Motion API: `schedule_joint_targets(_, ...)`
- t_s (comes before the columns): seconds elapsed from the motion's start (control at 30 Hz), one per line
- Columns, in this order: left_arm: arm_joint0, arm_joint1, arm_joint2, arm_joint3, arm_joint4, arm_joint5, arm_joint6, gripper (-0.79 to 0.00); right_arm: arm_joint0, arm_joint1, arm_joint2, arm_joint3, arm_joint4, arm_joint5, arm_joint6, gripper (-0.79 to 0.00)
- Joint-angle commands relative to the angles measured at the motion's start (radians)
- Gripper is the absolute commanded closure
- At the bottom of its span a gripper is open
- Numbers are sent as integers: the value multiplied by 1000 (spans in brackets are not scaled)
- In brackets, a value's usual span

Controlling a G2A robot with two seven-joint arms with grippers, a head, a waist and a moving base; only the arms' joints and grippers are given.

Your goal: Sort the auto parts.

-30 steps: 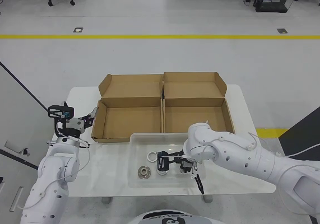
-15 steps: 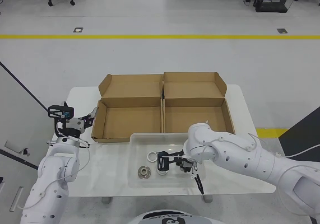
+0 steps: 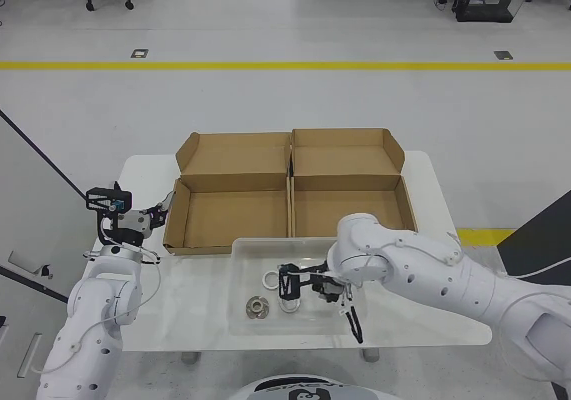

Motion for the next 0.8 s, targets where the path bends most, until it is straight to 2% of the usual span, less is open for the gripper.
schedule_joint_targets(0.0,0,0,0,0,0,0,0,-785,10,12,27,-16,23,3,3,0)
schedule_joint_targets(0.2,0,0,0,0,0,0,0,-785,24,70,149,-99,122,4,4,0)
schedule_joint_targets(0.37,0,0,0,0,0,0,0,-785,-5,133,299,-168,232,-26,-26,0)
schedule_joint_targets(0.5,0,0,0,0,0,0,0,-785,-54,180,438,-224,332,-83,-84,0)
schedule_joint_targets(0.6,0,0,0,0,0,0,0,-785,-108,211,553,-265,435,-153,-172,0)
schedule_joint_targets(0.77,0,0,0,0,0,0,0,-785,-179,236,660,-293,555,-242,-285,0)
